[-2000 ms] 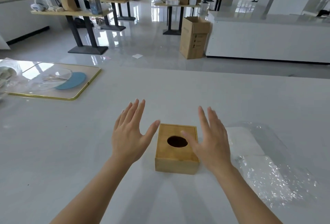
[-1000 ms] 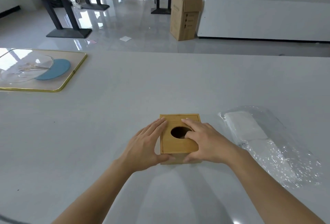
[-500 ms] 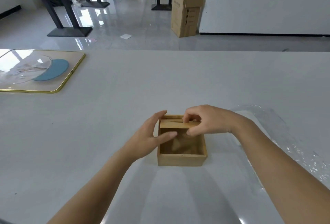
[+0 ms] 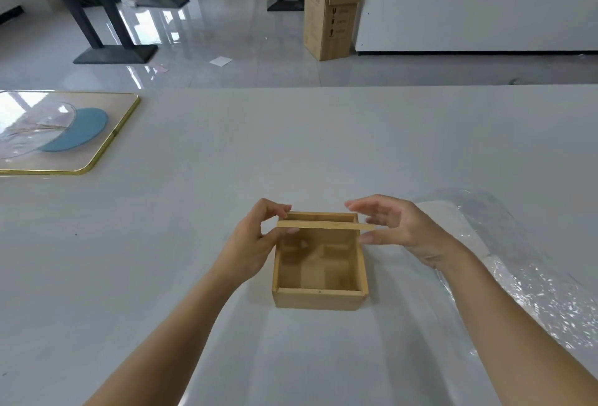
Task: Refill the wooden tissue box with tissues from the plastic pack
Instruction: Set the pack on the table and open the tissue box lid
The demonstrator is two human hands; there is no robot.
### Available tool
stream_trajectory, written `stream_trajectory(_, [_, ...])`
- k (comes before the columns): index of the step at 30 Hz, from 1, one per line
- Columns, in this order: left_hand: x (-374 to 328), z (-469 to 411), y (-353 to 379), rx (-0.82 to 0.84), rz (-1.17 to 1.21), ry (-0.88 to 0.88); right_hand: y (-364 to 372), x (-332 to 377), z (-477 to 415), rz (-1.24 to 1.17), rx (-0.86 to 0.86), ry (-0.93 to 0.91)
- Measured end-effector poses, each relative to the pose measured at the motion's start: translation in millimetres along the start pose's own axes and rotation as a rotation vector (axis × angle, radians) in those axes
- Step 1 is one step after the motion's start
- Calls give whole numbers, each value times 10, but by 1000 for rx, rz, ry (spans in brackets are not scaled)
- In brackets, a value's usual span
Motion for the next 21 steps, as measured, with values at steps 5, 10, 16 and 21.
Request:
stream_trajectory(5, [42, -41, -29, -34, 25, -18, -15, -180, -18, -83, -251, -47])
stream_trajectory(10, [44, -109, -43, -76, 138, -70, -3, -192, -48, -106, -349, -77])
stream_trajectory(16, [40, -140, -34, -117, 177, -82, 20, -218, -61, -115, -419, -63])
stream_trajectory(21, [40, -148, -31, -107, 188, -91, 32, -234, -58, -112, -425, -43])
Point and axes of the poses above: each hand's wrist, its own z-axis away from the middle knuckle, its own y-axis out of the palm, x = y × z, the point moved 6 cm from there along -z, towards the middle knuckle, and after that the axes turned 10 degrees about -y, right-handed, at the moved point
